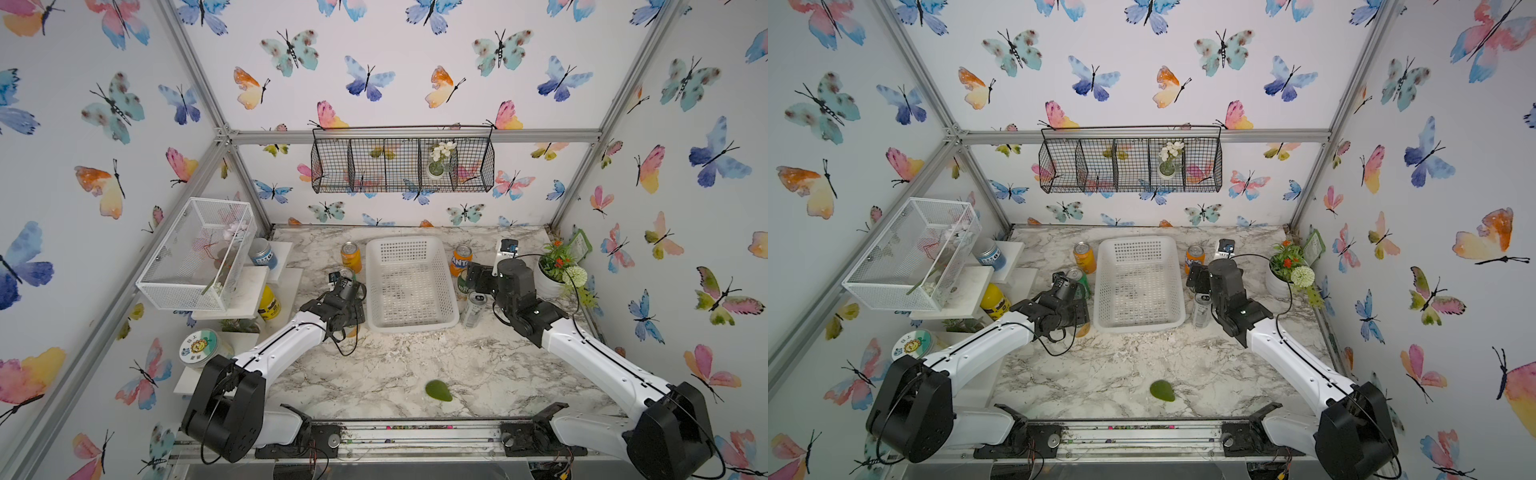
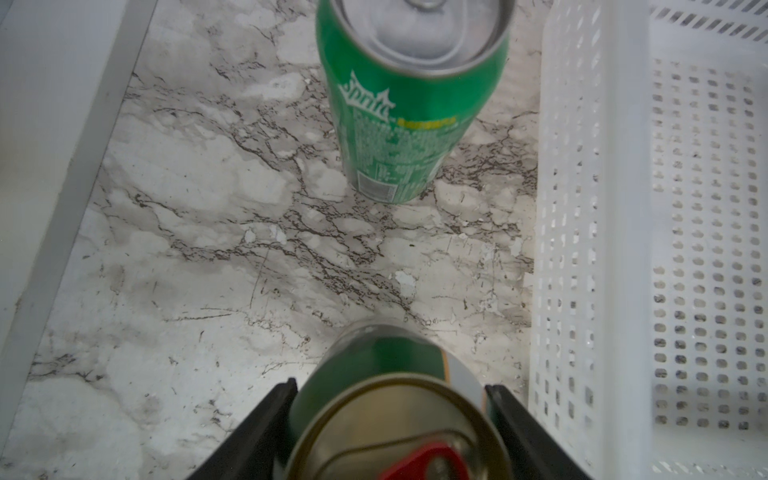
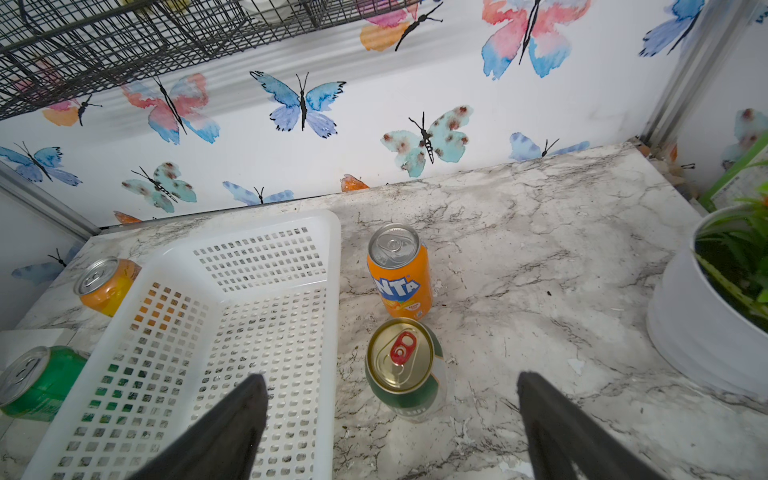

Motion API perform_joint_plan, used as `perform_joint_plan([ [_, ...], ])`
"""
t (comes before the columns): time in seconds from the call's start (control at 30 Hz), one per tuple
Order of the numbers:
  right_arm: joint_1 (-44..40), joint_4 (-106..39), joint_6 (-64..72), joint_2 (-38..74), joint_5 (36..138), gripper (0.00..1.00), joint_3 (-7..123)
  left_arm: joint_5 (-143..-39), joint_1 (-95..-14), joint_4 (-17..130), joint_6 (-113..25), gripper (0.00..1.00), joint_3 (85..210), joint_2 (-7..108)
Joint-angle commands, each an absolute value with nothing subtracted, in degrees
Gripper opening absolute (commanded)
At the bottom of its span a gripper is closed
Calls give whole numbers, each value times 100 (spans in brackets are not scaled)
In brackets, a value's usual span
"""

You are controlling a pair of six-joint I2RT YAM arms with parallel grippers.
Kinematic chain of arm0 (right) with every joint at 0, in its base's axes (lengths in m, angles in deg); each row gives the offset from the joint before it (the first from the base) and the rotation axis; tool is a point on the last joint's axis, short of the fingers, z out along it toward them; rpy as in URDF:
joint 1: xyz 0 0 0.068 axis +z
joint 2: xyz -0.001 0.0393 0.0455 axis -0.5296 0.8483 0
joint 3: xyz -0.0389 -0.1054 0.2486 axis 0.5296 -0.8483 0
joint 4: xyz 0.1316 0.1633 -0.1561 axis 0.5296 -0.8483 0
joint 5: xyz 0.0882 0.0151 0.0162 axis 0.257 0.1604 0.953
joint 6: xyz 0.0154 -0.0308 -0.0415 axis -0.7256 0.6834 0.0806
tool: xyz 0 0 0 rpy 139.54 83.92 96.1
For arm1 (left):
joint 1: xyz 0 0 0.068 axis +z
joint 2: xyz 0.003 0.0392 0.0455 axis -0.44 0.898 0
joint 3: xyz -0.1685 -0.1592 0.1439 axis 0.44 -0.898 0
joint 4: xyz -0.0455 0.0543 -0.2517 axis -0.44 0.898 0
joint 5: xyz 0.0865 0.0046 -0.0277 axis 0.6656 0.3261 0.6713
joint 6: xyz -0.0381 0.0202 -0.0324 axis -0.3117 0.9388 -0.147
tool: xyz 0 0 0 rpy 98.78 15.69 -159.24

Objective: Take out the drinks from the basket
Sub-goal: Place the drink at the center of the board, then reset both arms

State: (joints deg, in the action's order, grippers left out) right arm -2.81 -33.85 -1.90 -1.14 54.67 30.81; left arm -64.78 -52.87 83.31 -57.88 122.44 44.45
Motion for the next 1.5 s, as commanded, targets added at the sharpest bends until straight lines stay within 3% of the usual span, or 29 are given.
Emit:
perform_joint_plan([
  [0.0, -314, -3318, -221, -206, 5506, 97, 3017, -6371, -5323, 8111, -5866, 80, 12308, 4461],
  [0.1, -313, -3337, -221, -214, 5486, 97, 3029, -6371, -5324, 8148, -5913, 89, 12301, 4444],
  [0.4, -315, -3365, -221, -293, 5370, 98, 3038, -6382, -5323, 8339, -5948, 99, 12371, 4013],
  [0.9, -310, -3471, -212, -430, 5012, 99, 3104, -5457, -5196, 8492, -5569, 99, 13472, 3591],
  [1.03, -315, -3463, -215, -454, 4917, 99, 3102, -4876, -5084, 7985, -5339, 99, 13526, 3855],
  [1.27, -314, -3463, -226, -461, 4830, 99, 3054, -5680, -4046, 7261, -5187, 99, 13612, 4554],
  [1.47, -323, -3436, -239, -453, 4862, 99, 3025, -5754, -3473, 5158, -4973, 99, 12324, 4201],
])
